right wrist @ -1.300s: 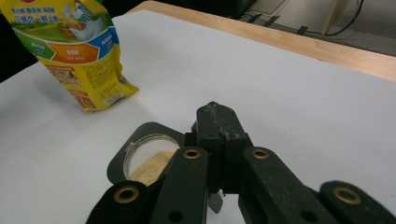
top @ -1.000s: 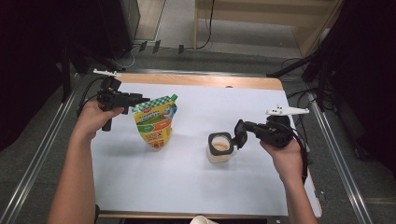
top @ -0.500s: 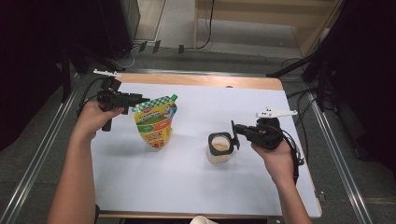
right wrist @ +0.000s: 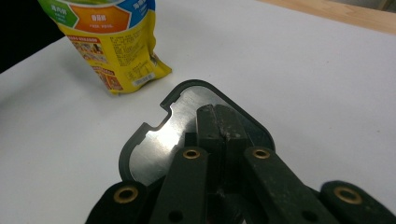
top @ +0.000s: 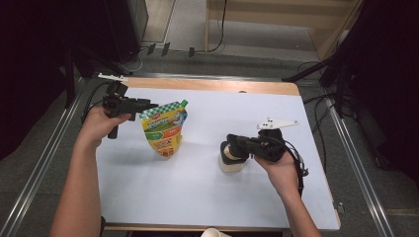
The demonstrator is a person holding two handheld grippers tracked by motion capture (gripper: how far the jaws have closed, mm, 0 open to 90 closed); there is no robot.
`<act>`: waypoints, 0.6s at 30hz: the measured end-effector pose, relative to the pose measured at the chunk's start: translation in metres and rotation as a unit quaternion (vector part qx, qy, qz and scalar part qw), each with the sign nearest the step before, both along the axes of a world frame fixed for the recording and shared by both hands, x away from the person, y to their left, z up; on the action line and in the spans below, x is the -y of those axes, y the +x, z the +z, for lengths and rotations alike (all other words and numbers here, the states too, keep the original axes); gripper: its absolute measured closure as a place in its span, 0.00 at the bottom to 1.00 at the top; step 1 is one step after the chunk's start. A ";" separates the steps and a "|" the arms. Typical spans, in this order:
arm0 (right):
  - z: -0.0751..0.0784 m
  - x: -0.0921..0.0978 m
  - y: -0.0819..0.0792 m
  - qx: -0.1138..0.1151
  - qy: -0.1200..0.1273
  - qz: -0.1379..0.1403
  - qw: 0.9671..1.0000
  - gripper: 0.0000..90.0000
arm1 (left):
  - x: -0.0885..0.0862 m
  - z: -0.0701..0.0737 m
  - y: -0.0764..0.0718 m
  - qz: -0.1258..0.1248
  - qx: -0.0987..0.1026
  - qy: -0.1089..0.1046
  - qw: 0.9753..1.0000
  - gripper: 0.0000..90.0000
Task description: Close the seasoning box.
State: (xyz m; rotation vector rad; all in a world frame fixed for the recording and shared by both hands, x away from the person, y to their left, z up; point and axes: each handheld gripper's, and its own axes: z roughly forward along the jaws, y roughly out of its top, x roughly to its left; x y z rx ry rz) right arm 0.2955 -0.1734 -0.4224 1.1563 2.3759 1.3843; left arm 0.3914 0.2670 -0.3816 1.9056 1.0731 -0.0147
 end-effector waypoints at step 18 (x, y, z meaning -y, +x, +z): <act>-0.018 -0.026 0.001 -0.013 -0.010 0.032 0.999 1.00 | -0.002 -0.002 -0.001 0.003 -0.005 0.001 1.000 0.42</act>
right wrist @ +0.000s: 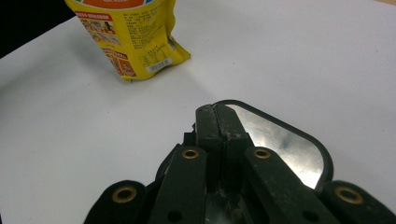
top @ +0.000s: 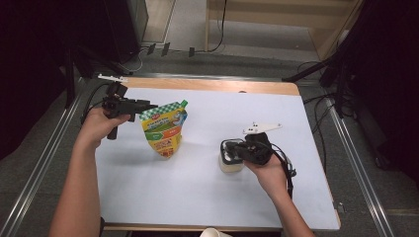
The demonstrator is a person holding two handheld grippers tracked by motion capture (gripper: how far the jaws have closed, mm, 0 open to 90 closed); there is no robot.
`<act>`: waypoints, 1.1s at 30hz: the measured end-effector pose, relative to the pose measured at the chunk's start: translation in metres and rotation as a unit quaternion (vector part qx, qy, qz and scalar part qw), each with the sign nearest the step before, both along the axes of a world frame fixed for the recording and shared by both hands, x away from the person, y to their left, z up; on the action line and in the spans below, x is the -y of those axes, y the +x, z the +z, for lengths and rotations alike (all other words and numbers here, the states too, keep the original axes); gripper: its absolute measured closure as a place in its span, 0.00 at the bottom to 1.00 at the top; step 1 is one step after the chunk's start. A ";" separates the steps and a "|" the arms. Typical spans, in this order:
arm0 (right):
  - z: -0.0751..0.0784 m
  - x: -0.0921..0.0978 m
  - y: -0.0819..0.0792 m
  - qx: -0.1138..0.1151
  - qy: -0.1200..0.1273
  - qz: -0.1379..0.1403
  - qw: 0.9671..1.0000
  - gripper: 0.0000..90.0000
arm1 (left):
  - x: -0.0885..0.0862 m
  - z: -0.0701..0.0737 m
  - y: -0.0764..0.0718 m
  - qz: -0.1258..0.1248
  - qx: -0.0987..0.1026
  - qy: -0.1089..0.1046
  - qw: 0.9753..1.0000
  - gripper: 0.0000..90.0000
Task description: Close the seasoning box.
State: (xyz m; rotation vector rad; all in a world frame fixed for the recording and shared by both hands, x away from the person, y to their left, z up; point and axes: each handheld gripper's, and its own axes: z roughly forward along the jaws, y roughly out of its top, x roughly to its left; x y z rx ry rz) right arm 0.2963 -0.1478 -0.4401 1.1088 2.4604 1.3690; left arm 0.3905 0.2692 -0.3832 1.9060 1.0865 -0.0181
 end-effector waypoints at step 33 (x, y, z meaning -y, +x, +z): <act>0.010 0.035 0.006 0.028 0.016 -0.035 0.999 0.69 | 0.000 -0.001 0.001 0.004 0.006 0.002 1.000 0.42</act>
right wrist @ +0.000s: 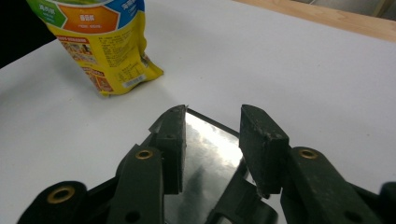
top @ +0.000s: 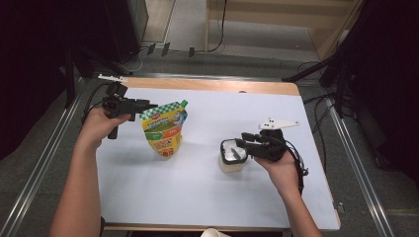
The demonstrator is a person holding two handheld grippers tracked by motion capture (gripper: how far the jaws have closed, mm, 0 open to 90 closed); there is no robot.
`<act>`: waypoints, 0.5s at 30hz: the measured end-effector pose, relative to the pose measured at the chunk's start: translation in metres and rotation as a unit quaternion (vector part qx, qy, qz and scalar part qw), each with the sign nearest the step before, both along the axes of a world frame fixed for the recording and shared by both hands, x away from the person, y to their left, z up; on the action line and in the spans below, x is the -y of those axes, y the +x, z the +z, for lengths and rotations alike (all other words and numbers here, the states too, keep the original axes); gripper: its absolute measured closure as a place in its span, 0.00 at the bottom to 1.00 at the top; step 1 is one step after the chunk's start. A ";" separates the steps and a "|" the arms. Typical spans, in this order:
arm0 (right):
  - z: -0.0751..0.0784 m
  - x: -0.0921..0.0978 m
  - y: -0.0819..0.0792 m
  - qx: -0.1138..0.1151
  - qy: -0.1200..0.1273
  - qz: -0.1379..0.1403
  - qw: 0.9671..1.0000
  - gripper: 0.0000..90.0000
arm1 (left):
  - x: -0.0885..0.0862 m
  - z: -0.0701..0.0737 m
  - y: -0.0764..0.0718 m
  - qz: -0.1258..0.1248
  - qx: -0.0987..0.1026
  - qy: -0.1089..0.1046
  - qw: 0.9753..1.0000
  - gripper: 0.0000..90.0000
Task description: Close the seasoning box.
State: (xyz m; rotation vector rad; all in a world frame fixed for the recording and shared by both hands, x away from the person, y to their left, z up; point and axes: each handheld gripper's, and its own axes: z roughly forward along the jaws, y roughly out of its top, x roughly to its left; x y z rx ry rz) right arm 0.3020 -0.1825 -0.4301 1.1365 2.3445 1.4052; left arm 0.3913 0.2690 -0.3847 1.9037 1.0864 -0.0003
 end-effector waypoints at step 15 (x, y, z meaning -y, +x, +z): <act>-0.010 0.031 0.008 0.015 -0.001 -0.034 0.999 0.60 | -0.003 0.000 0.000 0.001 0.000 -0.002 1.000 0.42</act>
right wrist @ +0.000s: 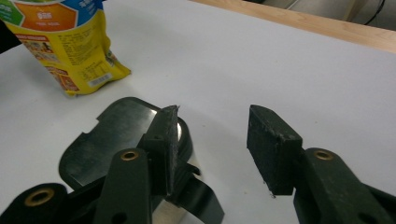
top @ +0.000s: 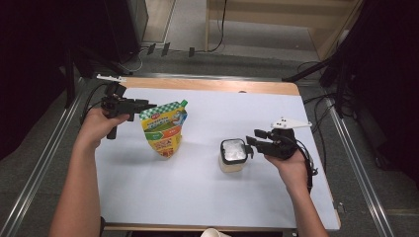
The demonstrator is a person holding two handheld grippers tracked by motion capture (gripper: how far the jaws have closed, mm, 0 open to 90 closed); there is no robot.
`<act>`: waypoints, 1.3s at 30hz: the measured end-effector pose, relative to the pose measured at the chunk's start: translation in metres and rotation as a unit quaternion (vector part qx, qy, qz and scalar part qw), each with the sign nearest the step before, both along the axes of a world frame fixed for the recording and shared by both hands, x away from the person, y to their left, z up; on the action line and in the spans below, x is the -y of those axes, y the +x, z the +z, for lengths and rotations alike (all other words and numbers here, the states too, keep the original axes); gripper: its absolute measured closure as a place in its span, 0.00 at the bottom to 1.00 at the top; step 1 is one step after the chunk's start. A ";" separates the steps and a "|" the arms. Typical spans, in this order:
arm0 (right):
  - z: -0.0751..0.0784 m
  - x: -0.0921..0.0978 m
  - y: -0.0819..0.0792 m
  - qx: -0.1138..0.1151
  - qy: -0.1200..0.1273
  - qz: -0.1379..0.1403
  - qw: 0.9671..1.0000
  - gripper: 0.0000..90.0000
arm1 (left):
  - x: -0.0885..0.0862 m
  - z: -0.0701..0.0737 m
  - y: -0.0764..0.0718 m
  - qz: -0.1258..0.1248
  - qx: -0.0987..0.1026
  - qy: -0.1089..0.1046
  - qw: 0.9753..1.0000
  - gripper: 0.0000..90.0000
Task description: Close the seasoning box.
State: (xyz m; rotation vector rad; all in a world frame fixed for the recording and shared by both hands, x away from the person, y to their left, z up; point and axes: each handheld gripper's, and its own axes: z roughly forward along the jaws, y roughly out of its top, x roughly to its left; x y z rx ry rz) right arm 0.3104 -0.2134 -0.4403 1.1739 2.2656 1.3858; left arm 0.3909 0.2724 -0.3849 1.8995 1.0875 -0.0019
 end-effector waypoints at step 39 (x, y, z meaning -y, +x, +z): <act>-0.025 0.023 0.010 -0.012 -0.009 -0.034 0.999 0.48 | -0.002 -0.005 0.002 0.002 -0.005 0.001 1.000 0.43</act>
